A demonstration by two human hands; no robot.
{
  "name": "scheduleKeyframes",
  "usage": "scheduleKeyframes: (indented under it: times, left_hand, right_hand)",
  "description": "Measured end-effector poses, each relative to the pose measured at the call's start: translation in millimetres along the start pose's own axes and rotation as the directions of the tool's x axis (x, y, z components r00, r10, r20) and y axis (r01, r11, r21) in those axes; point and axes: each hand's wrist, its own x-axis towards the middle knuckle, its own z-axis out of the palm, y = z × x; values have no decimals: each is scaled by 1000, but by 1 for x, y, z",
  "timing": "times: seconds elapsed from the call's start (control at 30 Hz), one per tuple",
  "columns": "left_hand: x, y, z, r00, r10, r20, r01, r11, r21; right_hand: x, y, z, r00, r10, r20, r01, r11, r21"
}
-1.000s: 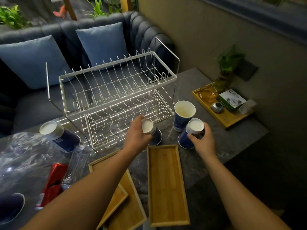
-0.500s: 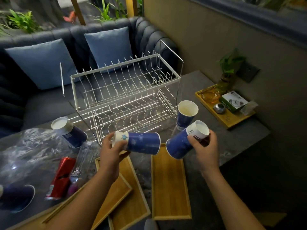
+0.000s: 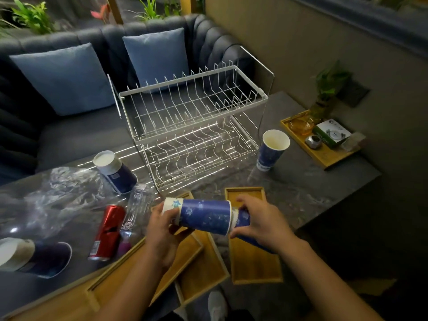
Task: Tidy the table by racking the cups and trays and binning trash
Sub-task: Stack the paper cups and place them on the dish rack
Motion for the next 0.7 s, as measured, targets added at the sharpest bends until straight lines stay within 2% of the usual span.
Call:
scheduleKeyframes:
  times: [0.13,0.23,0.3,0.33,0.4,0.5,0.57,0.63,0.7]
  left_hand:
    - [-8,1,-19,989,-141,-38,132,974,-182]
    - [-12,2,-35,982,-180,-54,162,957,-241]
    - [-15,1,-41,980,-194,-38,177,945,-274]
    - [-17,1,-43,979,-201,-24,185,935,-302]
    - [-20,3,-48,977,-211,8,199,906,-373]
    - [-19,6,-54,973,-220,65,226,870,-439]
    - [-17,6,-54,973,-211,98,232,867,-441]
    - [-17,6,-53,972,-211,102,234,872,-429]
    - [-19,6,-51,972,-209,107,234,871,-432]
  right_hand:
    - [3,-51,-1,985,-166,38,168,984,-63]
    - [5,-85,-6,963,-201,180,215,974,-64]
    - [7,-105,-10,942,-228,248,271,950,-154]
    - [6,-113,-13,939,-254,233,305,928,-216]
    - [5,-127,-23,929,-354,106,368,855,-366]
    - [0,-133,-37,911,-404,-82,326,828,-456]
    - [-3,-131,-37,926,-355,-127,280,873,-400]
    - [-6,-131,-28,949,-275,-152,253,956,-147]
    - [-8,-131,-16,960,-193,-203,221,967,127]
